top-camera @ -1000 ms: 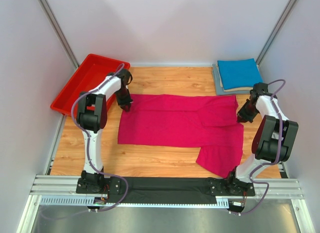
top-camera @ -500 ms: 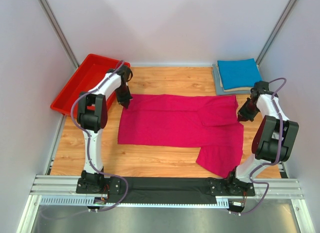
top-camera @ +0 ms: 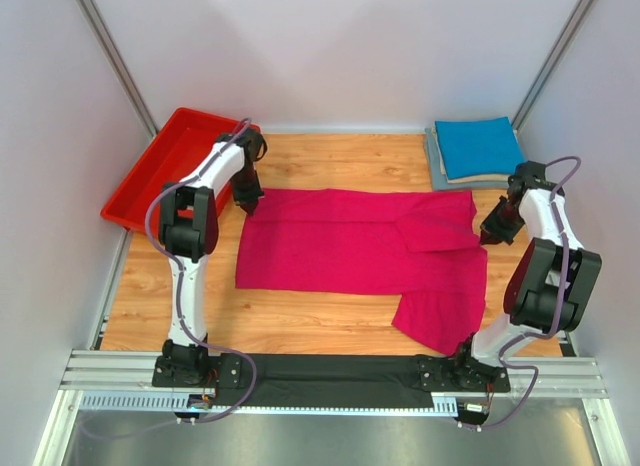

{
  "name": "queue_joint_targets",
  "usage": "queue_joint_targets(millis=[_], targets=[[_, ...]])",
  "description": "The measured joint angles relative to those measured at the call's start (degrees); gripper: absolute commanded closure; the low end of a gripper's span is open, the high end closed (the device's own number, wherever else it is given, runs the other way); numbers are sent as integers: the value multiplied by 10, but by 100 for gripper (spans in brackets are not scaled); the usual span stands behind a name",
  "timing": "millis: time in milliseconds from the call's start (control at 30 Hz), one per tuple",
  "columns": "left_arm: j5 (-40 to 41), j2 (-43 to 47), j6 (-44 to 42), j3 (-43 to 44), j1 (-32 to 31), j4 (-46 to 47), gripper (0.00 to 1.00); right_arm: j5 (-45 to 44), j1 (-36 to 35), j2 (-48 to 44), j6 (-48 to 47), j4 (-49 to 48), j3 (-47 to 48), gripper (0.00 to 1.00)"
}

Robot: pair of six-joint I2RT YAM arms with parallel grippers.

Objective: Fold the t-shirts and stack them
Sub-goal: Fold the tshirt

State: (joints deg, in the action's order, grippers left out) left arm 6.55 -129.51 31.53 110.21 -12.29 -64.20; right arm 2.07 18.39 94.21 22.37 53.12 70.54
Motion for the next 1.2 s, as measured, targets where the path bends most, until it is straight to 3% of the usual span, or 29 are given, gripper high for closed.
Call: queue_joint_targets(millis=[1200], targets=[[21, -38, -25, 46, 4, -30, 100, 59, 35, -85, 3, 65, -22, 100]])
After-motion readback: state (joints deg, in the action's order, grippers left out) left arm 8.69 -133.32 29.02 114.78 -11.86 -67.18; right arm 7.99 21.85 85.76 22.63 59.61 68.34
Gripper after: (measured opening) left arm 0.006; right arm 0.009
